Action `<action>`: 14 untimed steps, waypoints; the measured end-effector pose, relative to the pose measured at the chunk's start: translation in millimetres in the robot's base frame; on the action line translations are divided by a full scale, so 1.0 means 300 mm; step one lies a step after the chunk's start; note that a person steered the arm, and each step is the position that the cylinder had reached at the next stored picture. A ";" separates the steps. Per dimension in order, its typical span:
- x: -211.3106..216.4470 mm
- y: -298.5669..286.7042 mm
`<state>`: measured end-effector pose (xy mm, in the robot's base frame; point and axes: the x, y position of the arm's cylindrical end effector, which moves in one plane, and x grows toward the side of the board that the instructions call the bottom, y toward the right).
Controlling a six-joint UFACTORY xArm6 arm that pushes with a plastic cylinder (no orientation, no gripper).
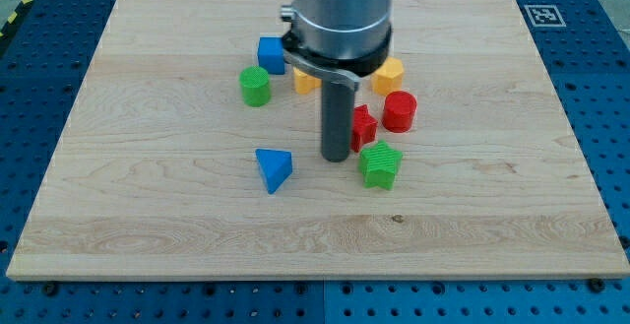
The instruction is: Move the red star and green star diagonal to each other
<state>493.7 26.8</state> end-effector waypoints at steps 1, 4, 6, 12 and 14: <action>0.027 0.079; 0.043 0.205; 0.043 0.219; -0.034 -0.023; -0.143 -0.369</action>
<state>450.8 -83.9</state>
